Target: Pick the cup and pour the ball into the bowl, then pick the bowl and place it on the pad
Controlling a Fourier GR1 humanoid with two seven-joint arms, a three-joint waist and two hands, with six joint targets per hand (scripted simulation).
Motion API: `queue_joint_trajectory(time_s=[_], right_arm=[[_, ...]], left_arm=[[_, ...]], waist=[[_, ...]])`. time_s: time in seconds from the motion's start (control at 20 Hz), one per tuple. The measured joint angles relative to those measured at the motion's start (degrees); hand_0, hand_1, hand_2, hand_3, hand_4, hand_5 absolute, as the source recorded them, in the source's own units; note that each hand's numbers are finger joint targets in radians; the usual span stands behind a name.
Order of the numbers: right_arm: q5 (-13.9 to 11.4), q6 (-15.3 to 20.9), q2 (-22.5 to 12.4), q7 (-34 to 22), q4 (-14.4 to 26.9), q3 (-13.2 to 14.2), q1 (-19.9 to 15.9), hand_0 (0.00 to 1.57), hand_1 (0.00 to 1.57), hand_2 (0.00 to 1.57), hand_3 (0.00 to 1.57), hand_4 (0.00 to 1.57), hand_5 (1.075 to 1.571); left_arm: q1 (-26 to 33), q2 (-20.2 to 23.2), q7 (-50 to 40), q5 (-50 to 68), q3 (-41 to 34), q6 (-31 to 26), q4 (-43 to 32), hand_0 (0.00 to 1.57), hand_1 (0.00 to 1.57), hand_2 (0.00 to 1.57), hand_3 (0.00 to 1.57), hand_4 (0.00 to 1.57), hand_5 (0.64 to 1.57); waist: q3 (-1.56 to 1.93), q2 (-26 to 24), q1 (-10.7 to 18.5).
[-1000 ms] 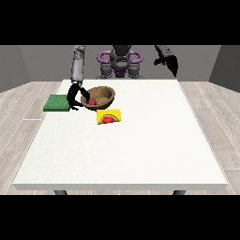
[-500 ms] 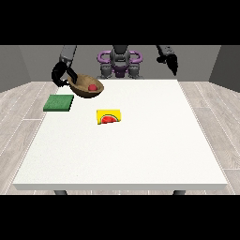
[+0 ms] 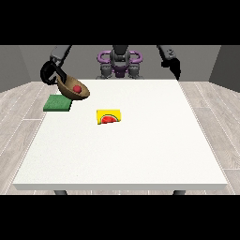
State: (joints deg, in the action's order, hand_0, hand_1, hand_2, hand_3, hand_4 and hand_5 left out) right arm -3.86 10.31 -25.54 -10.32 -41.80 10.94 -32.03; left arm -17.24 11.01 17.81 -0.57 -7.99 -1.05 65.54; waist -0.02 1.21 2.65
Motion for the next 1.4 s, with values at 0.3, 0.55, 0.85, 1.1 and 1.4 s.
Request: queue_joint_trajectory(time_s=[0.3,0.55,0.85,1.1,1.4], right_arm=[[1.31,-2.30,-5.17,4.73,1.82,3.65,2.27,1.57,1.57,1.57,0.00,0.87,1.571],[2.30,-2.13,-6.79,8.78,1.65,5.78,2.47,1.57,1.57,1.57,0.00,0.80,1.566],[3.89,-2.10,-7.47,12.63,2.22,8.16,1.67,1.57,1.57,1.57,0.00,0.69,1.567],[4.64,0.16,-10.43,12.79,5.65,11.19,0.37,1.09,1.09,1.23,1.16,0.00,1.523],[5.19,-1.57,-11.55,13.88,10.33,12.09,-1.07,0.00,0.00,0.36,0.44,0.00,1.412]], left_arm=[[-1.33,7.39,-0.82,6.33,-6.23,-6.90,1.73,0.00,0.00,0.00,0.00,1.31,1.567],[-3.60,17.20,0.70,12.52,-14.64,-13.74,-2.00,0.00,0.00,0.00,0.00,1.27,1.571],[-4.40,24.99,4.36,16.99,-21.01,-20.54,-8.33,0.00,0.00,0.00,0.00,1.19,1.557],[-4.92,26.98,5.05,18.26,-22.32,-22.01,-8.90,0.00,0.00,0.00,0.00,1.18,1.552],[-4.34,26.84,5.28,18.59,-22.12,-21.76,-7.15,0.00,0.00,0.00,0.00,1.18,1.549]], waist=[[0.03,2.87,2.39],[-0.01,7.02,2.92],[0.01,11.22,2.90],[0.04,13.92,3.48],[0.06,14.78,4.13]])
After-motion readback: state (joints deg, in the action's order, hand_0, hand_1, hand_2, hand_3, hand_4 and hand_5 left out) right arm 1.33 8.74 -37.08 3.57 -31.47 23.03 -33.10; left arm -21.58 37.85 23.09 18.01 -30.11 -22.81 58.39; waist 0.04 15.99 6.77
